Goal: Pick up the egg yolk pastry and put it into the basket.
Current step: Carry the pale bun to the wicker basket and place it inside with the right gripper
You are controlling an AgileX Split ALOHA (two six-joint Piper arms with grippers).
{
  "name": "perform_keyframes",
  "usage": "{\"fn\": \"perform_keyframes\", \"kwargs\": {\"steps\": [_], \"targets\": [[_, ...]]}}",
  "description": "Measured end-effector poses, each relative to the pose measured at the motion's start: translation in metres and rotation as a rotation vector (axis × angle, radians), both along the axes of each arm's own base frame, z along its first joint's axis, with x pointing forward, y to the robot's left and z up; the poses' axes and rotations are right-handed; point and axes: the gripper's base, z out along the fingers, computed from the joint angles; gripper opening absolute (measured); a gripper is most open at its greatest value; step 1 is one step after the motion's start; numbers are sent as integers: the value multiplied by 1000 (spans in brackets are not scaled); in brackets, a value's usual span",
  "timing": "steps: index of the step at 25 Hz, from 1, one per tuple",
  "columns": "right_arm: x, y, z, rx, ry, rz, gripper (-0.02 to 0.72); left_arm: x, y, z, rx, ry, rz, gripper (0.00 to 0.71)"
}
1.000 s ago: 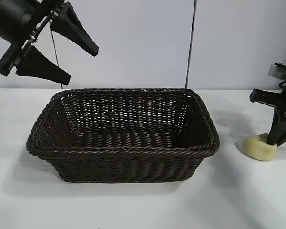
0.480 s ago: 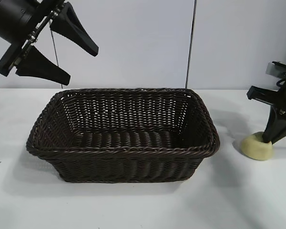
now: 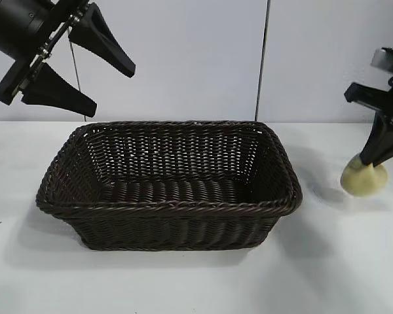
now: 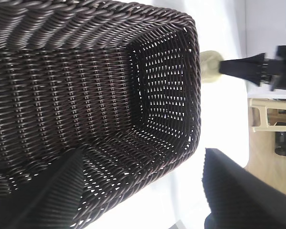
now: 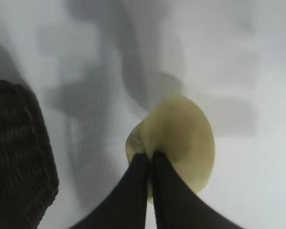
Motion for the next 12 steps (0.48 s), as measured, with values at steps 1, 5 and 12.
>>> {"fn": "perform_keyframes", "kwargs": {"steps": [1, 5, 12], "targets": [[-1, 1, 8, 14, -12, 5, 21, 0, 0, 0, 0, 0, 0, 511], [1, 14, 29, 41, -45, 53, 21, 0, 0, 0, 0, 0, 0, 511], [-4, 82, 32, 45, -68, 235, 21, 0, 0, 0, 0, 0, 0, 511]]}}
